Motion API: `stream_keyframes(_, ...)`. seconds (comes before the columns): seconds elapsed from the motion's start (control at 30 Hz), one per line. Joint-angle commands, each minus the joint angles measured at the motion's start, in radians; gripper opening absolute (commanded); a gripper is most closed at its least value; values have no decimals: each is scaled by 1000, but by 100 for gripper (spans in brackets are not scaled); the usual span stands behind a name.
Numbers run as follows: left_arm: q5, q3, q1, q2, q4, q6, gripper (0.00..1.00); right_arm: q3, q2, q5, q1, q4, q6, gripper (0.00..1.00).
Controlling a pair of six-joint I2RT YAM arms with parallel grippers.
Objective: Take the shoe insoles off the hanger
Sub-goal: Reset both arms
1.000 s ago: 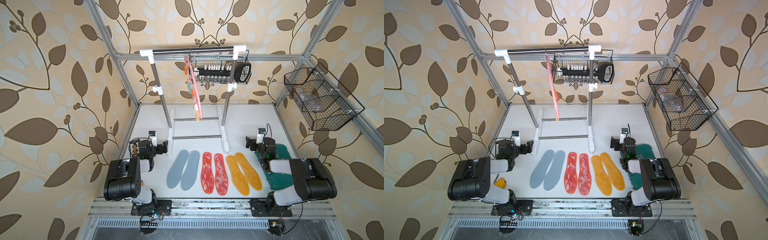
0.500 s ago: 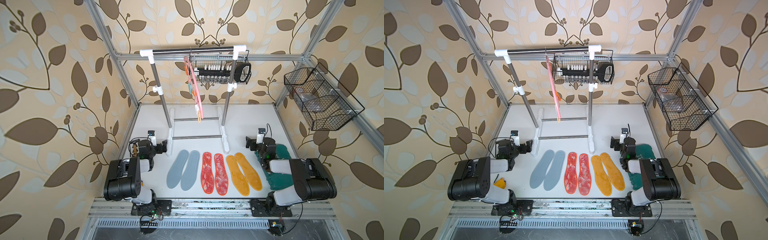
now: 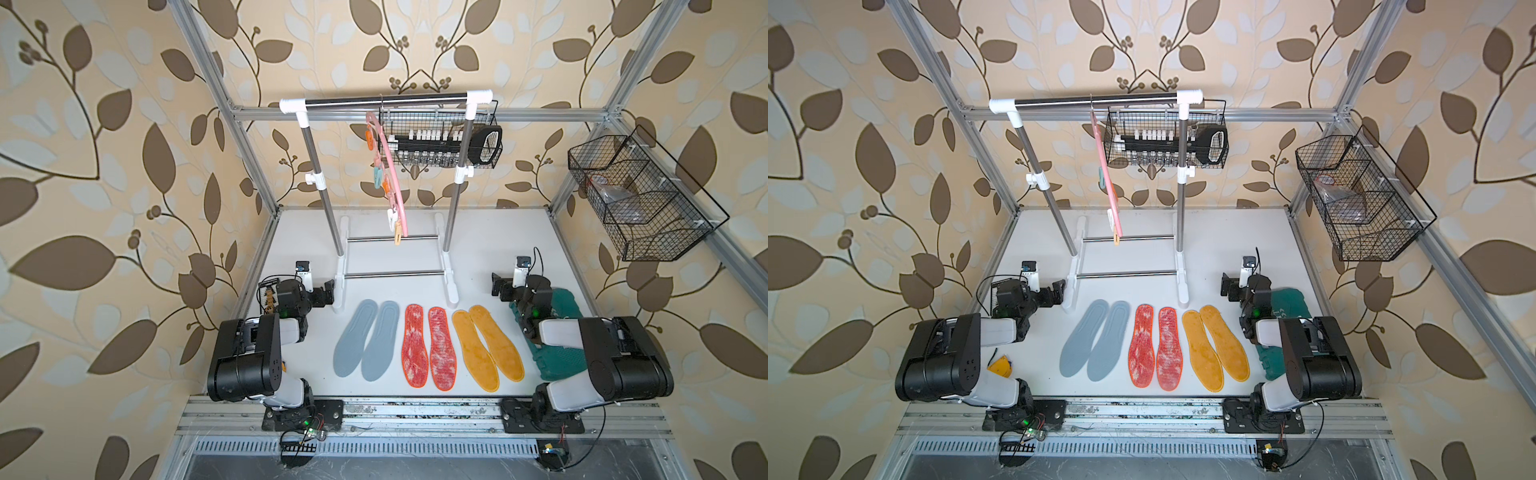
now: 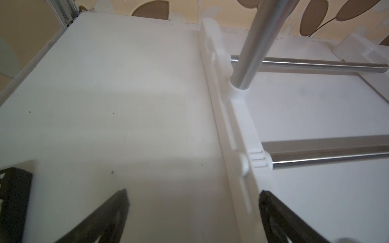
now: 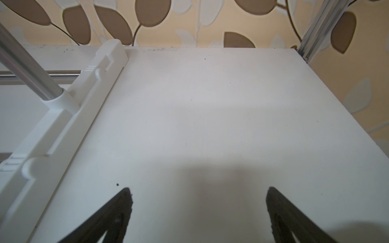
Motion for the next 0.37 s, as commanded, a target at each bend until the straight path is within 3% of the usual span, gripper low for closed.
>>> stream_keyframes(0.0,-5,26,-1,1,24,-9,99,17,8,12,3,8,-5,98)
stream_keyframes(0.33,-2,26,1,2,22,-9,99,14,4,10,3,9,-6,98)
